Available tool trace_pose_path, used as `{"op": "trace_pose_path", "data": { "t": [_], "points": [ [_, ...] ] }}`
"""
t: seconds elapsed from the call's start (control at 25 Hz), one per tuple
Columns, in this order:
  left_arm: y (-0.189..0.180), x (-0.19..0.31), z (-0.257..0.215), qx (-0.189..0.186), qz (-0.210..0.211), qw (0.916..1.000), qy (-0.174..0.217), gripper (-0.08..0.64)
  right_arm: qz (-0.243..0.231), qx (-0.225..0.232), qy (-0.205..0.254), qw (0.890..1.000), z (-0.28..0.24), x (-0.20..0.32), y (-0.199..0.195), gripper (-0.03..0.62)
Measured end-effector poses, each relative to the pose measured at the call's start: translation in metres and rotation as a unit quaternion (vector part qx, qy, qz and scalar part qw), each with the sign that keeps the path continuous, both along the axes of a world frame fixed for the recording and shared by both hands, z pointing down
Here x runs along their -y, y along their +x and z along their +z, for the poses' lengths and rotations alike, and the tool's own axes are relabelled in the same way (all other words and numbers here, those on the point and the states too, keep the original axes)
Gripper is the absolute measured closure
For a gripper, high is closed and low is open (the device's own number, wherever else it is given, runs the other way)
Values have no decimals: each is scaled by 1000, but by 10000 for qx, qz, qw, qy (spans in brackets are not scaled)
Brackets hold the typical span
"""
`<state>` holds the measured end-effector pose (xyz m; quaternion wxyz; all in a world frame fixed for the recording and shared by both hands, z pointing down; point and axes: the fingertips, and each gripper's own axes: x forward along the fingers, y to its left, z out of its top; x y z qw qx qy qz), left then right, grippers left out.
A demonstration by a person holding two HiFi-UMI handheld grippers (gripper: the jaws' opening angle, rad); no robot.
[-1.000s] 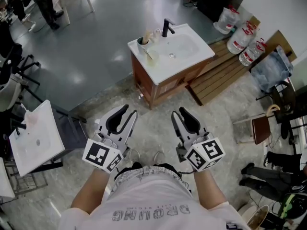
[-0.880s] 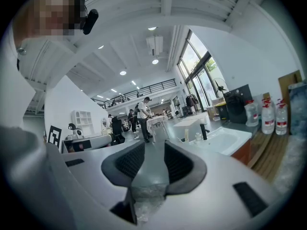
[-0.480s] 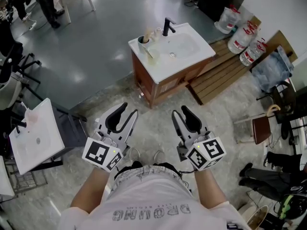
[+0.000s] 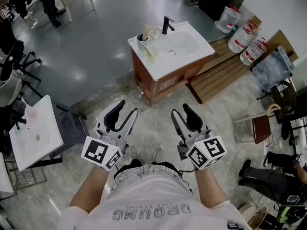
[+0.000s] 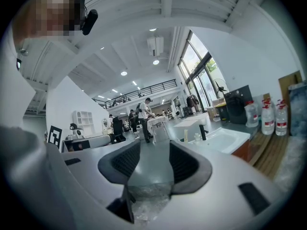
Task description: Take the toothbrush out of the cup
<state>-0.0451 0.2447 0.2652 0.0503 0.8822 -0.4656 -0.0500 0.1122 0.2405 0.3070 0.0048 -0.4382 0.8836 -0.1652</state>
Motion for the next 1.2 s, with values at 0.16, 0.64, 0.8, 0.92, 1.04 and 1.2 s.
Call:
{"op": "trace_pose_path", "data": {
  "t": [0.16,0.64,0.8,0.92,1.04,1.2],
  "points": [
    [10,-6,1,49,-49,10000,-32,353,-33,54,15,10000,-1,-4,11,388],
    [50,-26,-1,123,-344,9993,53,348,-288,138,120,9994,0,-16,52,387],
    [60,-30,-3,193,-390,9990,78,348,-285,216,143,9993,0,-16,66,387],
    [65,-29,-3,200,-398,9990,33,348,-289,237,126,9992,1,-15,71,387],
    [69,-24,-1,192,-366,9991,9,348,-268,234,128,9993,2,-11,76,387],
    [72,-12,4,140,-338,9993,-3,348,-213,178,113,9996,6,-1,81,388]
  ]
}}
